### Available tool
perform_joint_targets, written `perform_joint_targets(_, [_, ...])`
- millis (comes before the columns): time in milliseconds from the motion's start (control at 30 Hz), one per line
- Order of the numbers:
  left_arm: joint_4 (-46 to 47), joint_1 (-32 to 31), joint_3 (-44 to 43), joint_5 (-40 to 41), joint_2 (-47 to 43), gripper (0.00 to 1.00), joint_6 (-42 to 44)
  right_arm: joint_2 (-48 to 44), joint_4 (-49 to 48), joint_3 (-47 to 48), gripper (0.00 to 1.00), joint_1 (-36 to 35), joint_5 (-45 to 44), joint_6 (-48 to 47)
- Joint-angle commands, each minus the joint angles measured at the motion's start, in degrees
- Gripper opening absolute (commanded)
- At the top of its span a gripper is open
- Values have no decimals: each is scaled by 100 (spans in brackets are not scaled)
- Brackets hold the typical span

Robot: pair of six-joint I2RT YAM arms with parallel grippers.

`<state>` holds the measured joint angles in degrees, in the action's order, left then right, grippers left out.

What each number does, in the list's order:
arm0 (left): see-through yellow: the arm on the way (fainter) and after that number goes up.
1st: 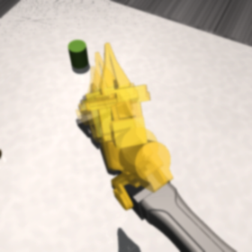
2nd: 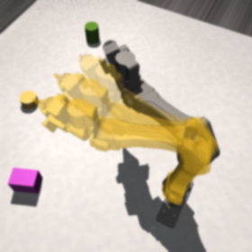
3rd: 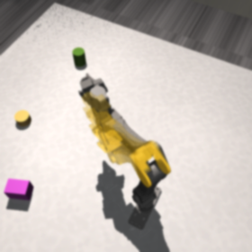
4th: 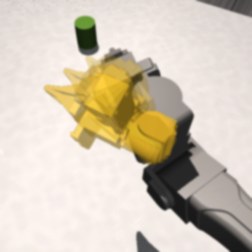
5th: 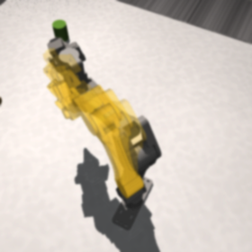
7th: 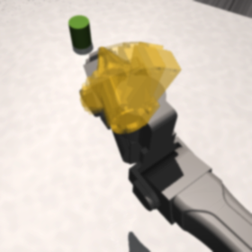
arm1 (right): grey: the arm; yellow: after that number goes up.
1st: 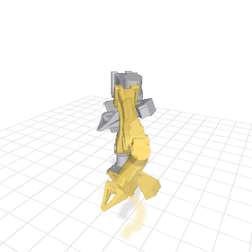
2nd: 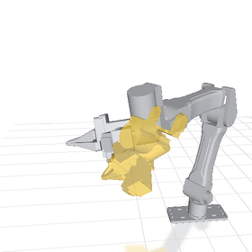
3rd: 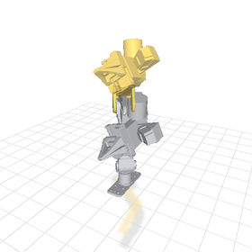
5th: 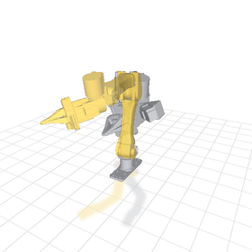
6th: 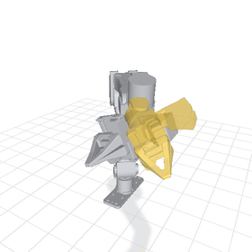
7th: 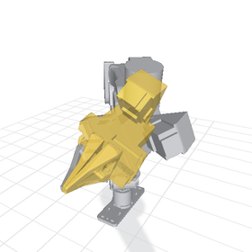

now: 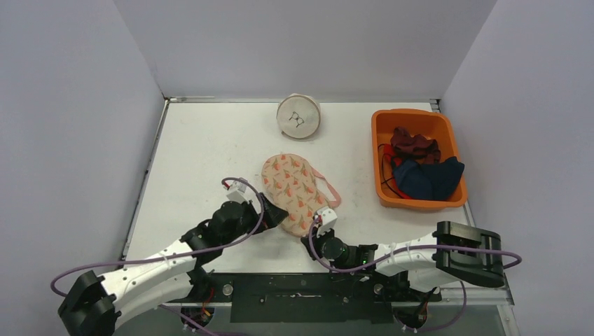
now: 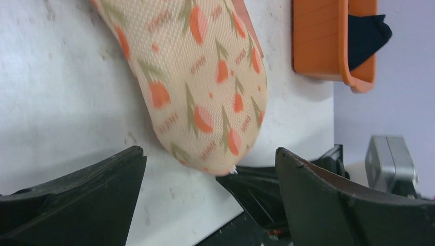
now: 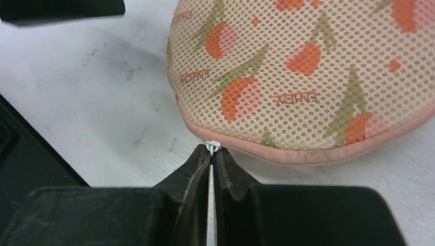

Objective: Unzip the laundry bag and remove the bra
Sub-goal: Unzip the laundry bag at the center of the board.

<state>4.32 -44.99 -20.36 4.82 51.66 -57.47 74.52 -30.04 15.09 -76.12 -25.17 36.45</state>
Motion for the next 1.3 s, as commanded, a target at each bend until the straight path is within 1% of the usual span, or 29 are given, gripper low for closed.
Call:
perform_joint_targets(0, [-830, -733, 570, 844, -1111, 96, -1145, 386, -867, 465, 5, 81, 473, -94])
perform_joint_targets(100, [-654, -1253, 1117, 1280, -1703, 96, -1899, 680, -1068, 653, 5, 131, 747, -144])
perform_joint_targets(167, [-177, -1363, 1416, 1447, -1836, 100, -2201, 897, -1259, 729, 5, 125, 931, -165])
perform_joint_targets(267, [221, -1371, 1581, 1524, -1682, 89, -2378, 1118, -1622, 767, 5, 116, 1241, -159])
perform_joint_targets(433, [628, -1369, 1483, 1564, -1007, 79, -2490, 1262, -1962, 746, 5, 88, 1444, -164])
perform_joint_targets(567, [1142, -1365, 1500, 1664, -490, 65, -2690, 1356, -2160, 716, 5, 88, 1537, -160])
perform_joint_targets(733, [1480, -1367, 1289, 1657, 162, 58, -2717, 1458, -2296, 710, 5, 84, 1591, -118])
perform_joint_targets(867, [1934, -1371, 1493, 1656, 430, 43, -2903, 1485, -2311, 670, 5, 88, 1594, -73])
perform_joint_targets(933, [1986, -1369, 1542, 1679, 471, 37, -2961, 1487, -2339, 631, 5, 88, 1582, -57])
perform_joint_targets(1000, [1927, -1369, 1535, 1716, 459, 29, -2954, 1474, -2344, 580, 5, 81, 1556, -42])
perform_joint_targets(1167, [1582, -1357, 1436, 1813, 351, 0, -2911, 1292, -1826, 603, 5, -11, 1240, -72])
perform_joint_targets(1267, [1442, -1358, 1417, 1868, 249, 0, -2868, 1124, -1298, 634, 5, -26, 951, -64])
